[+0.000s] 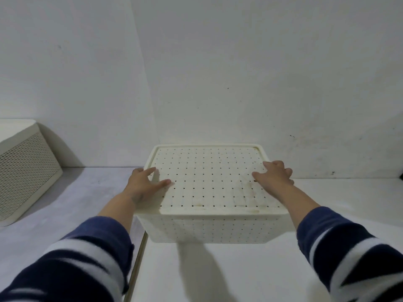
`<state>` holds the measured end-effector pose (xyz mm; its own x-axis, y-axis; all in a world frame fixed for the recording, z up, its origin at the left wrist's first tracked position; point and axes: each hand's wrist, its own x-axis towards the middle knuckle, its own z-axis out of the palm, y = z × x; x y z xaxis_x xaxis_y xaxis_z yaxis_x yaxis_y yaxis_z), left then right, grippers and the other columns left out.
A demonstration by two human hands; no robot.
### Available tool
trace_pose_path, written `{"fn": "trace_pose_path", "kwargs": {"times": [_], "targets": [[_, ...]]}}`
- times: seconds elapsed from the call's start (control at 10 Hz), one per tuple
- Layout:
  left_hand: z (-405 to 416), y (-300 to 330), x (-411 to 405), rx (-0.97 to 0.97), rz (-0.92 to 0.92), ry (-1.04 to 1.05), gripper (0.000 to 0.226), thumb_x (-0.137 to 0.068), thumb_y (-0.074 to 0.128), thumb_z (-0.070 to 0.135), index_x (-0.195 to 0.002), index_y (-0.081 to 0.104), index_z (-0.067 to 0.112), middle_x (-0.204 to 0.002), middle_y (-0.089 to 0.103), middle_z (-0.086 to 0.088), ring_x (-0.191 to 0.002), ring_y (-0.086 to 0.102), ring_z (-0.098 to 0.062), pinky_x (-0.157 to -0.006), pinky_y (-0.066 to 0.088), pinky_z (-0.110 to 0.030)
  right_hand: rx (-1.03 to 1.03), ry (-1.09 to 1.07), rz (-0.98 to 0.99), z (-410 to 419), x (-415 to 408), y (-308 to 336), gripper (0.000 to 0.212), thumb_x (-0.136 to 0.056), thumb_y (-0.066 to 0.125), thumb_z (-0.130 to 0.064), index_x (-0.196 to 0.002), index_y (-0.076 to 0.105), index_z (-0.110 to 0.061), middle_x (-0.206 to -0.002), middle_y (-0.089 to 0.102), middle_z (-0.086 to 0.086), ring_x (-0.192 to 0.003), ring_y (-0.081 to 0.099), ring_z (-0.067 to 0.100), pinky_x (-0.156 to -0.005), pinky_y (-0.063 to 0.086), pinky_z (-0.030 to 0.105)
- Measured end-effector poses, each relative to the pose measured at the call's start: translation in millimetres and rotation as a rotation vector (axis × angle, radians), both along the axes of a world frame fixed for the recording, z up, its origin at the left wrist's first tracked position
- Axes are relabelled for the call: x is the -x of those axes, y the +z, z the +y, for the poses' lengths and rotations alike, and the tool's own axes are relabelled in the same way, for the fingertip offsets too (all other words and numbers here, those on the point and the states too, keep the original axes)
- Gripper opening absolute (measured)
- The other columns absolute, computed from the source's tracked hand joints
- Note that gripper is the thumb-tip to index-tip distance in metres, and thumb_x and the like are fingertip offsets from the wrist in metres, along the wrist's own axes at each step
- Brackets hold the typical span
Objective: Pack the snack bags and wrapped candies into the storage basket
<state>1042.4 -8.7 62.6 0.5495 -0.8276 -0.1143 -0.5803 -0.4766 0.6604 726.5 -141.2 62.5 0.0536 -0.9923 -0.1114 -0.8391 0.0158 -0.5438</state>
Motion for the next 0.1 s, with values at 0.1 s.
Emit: {"fn": "trace_pose_path", "kwargs": {"times": [0.1], "targets": [[30.2, -8.4, -12.3, 0.16, -0.091, 0.052, 0.065, -0.089, 0.051, 0.056, -0.145, 0.039, 0.026, -0.157, 0.022, -0.004, -0.145, 0.022, -0.022, -0.116, 0.023, -0.042, 0.126, 0.045, -0.042, 5.4, 12.1, 30.7, 0.061, -0.089, 0.058, -0.038, -0.145, 0.036, -0.03, -0.152, 0.024, 0.003, -0.137, 0.022, 0.028, -0.108, 0.029, 0.04]]}}
